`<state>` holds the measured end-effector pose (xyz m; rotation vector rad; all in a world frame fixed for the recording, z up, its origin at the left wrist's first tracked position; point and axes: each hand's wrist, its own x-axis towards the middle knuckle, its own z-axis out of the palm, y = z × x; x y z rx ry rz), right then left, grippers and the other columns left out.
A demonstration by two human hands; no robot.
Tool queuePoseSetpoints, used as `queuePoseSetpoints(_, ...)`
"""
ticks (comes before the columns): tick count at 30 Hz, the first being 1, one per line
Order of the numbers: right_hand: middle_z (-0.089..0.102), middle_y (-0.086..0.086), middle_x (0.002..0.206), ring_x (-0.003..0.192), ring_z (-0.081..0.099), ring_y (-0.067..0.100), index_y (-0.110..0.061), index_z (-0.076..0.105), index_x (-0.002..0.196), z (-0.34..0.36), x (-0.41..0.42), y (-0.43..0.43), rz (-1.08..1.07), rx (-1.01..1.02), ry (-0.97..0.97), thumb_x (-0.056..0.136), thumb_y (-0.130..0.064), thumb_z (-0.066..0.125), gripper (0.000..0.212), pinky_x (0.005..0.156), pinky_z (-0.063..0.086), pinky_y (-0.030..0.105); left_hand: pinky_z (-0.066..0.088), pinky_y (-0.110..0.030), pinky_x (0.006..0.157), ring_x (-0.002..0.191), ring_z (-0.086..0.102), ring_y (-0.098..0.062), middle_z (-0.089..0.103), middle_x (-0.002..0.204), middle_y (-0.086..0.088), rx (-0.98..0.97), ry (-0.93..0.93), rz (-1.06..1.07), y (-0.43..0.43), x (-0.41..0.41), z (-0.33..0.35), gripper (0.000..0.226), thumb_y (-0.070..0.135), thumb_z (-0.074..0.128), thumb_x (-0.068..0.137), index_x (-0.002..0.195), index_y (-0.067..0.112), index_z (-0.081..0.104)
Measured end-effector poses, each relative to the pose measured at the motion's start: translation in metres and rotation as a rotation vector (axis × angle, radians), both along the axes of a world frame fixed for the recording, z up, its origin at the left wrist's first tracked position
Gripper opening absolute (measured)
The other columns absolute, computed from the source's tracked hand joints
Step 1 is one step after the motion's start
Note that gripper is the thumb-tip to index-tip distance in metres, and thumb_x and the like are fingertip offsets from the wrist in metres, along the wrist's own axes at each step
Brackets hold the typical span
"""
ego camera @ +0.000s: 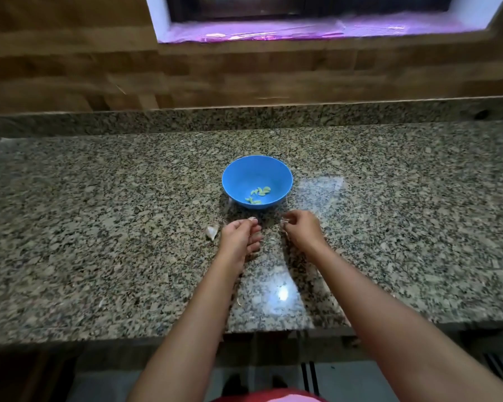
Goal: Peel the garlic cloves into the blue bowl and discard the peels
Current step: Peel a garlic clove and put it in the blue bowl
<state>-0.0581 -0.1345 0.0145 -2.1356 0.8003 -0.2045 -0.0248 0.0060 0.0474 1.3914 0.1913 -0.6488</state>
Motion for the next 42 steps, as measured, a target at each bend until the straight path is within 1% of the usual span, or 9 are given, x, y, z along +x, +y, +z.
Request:
queuePoseSetpoints(6, 0.059, 0.008, 0.098, 0.088, 0.054, 0.020, -0.005, 0.065, 0.092, -0.004, 0.004, -0.002, 0.107, -0.177, 0.111, 0.087, -0.013, 0.062, 0.009, 0.077, 0.040, 0.024, 0.045, -0.018, 0.048, 0.060, 0.055, -0.013, 0.060, 0.077, -0.004, 0.020, -0.029, -0.013, -0.004, 0.014, -0.006, 0.012, 0.014, 0.052, 0.095, 0.085, 0.011, 0.057)
queuePoseSetpoints(13, 0.065, -0.001, 0.079, 0.073, 0.061, 0.013, -0.009, 0.067, 0.089, 0.045, 0.007, 0.023, 0.021, -0.008, -0.273, 0.086, -0.023, 0.066, 0.014, 0.068, 0.050, 0.027, 0.047, -0.019, 0.051, 0.062, 0.057, -0.013, 0.061, 0.079, -0.004, 0.019, -0.081, -0.043, 0.001, 0.030, -0.004, 0.012, 0.014, 0.052, 0.094, 0.085, 0.012, 0.059)
queuePoseSetpoints(19, 0.067, 0.007, 0.082, 0.075, 0.066, 0.023, -0.004, 0.067, 0.092, 0.071, 0.041, 0.030, 0.019, 0.005, -0.317, 0.094, -0.029, 0.056, 0.028, 0.073, 0.053, 0.039, 0.042, -0.020, 0.049, 0.058, 0.051, -0.010, 0.061, 0.074, -0.003, 0.058, -0.192, 0.035, 0.025, 0.048, -0.003, 0.006, 0.008, 0.059, 0.091, 0.089, 0.006, 0.064)
queuePoseSetpoints(22, 0.067, 0.009, 0.076, 0.063, 0.061, 0.017, -0.006, 0.066, 0.081, 0.061, 0.032, 0.047, 0.012, 0.101, -0.375, 0.094, -0.027, 0.054, 0.028, 0.066, 0.052, 0.039, 0.047, -0.015, 0.052, 0.065, 0.055, -0.008, 0.063, 0.086, -0.002, 0.105, -0.311, 0.107, 0.048, 0.058, -0.010, 0.020, -0.002, 0.060, 0.087, 0.105, 0.005, 0.063)
queuePoseSetpoints(24, 0.068, 0.014, 0.077, 0.057, 0.056, 0.015, -0.006, 0.066, 0.079, 0.052, 0.025, 0.057, 0.036, 0.211, -0.336, 0.094, -0.026, 0.055, 0.027, 0.058, 0.049, 0.035, 0.053, -0.020, 0.070, 0.084, 0.060, -0.013, 0.062, 0.103, -0.005, 0.211, -0.345, 0.053, 0.060, 0.065, -0.018, 0.029, -0.001, 0.064, 0.084, 0.112, 0.007, 0.062)
queuePoseSetpoints(27, 0.066, 0.011, 0.077, 0.053, 0.057, 0.014, -0.006, 0.063, 0.084, 0.039, 0.020, 0.070, 0.099, 0.429, -0.168, 0.093, -0.019, 0.057, 0.018, 0.045, 0.048, 0.028, 0.047, -0.033, 0.094, 0.106, 0.056, -0.021, 0.059, 0.117, -0.007, 0.382, -0.329, -0.127, 0.067, 0.069, -0.031, 0.037, 0.010, 0.071, 0.081, 0.117, 0.009, 0.062)
queuePoseSetpoints(31, 0.061, 0.012, 0.077, 0.057, 0.058, 0.017, 0.000, 0.059, 0.095, 0.027, 0.020, 0.080, 0.095, 0.605, -0.075, 0.091, -0.007, 0.059, 0.009, 0.045, 0.051, 0.024, 0.046, -0.025, 0.081, 0.094, 0.059, -0.017, 0.066, 0.107, -0.008, 0.495, -0.406, -0.137, 0.065, 0.067, -0.037, 0.017, 0.010, 0.068, 0.084, 0.101, 0.010, 0.068)
queuePoseSetpoints(35, 0.062, 0.012, 0.074, 0.058, 0.061, 0.016, 0.002, 0.058, 0.100, 0.021, 0.021, 0.087, 0.062, 0.691, -0.083, 0.084, -0.006, 0.068, 0.020, 0.052, 0.055, 0.025, 0.053, -0.019, 0.063, 0.073, 0.063, -0.015, 0.068, 0.092, -0.013, 0.161, -0.287, -0.077, 0.060, 0.056, -0.031, 0.011, 0.000, 0.064, 0.084, 0.095, 0.002, 0.067)
queuePoseSetpoints(42, 0.064, 0.007, 0.073, 0.062, 0.064, 0.014, 0.005, 0.061, 0.092, 0.029, 0.008, 0.082, -0.026, 0.717, -0.277, 0.079, -0.006, 0.073, 0.022, 0.065, 0.057, 0.036, 0.055, -0.020, 0.059, 0.064, 0.067, -0.012, 0.071, 0.074, -0.005, -0.207, -0.148, -0.046, 0.045, 0.037, -0.014, 0.009, -0.002, 0.060, 0.085, 0.087, 0.004, 0.065)
